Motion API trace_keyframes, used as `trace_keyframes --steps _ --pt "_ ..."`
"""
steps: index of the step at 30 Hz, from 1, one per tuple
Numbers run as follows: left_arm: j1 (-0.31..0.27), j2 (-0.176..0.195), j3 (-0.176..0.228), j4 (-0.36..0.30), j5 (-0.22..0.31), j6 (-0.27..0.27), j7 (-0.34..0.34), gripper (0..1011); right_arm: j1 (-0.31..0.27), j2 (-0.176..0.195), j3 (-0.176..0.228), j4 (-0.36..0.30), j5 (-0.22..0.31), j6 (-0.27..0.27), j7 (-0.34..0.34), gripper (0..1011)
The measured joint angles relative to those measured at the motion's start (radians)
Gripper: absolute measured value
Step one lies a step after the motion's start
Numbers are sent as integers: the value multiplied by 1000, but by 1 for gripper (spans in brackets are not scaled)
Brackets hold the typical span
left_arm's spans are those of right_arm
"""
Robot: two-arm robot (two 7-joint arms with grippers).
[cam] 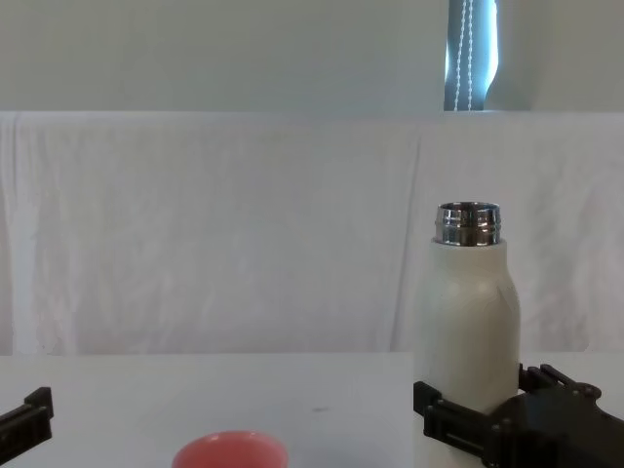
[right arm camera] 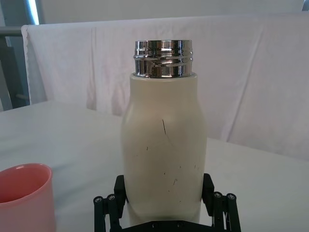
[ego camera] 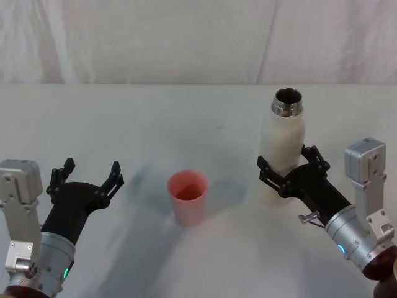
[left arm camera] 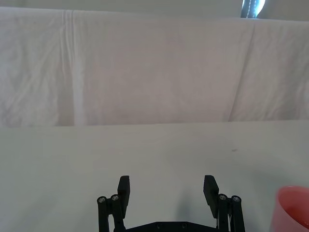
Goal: Grasp the thermos with one hand and pour water into the cup lid.
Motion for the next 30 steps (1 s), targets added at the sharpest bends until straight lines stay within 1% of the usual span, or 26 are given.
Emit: trace_keyframes --steps 20,24,30 --pt "0 0 0 0 0 0 0 1001 1 0 2 5 2 -6 -1 957" --pt "0 0 0 0 0 0 0 1001 1 0 2 4 2 -6 -1 1000" --pt "0 0 0 0 0 0 0 1001 0 0 2 4 2 -6 -1 1000"
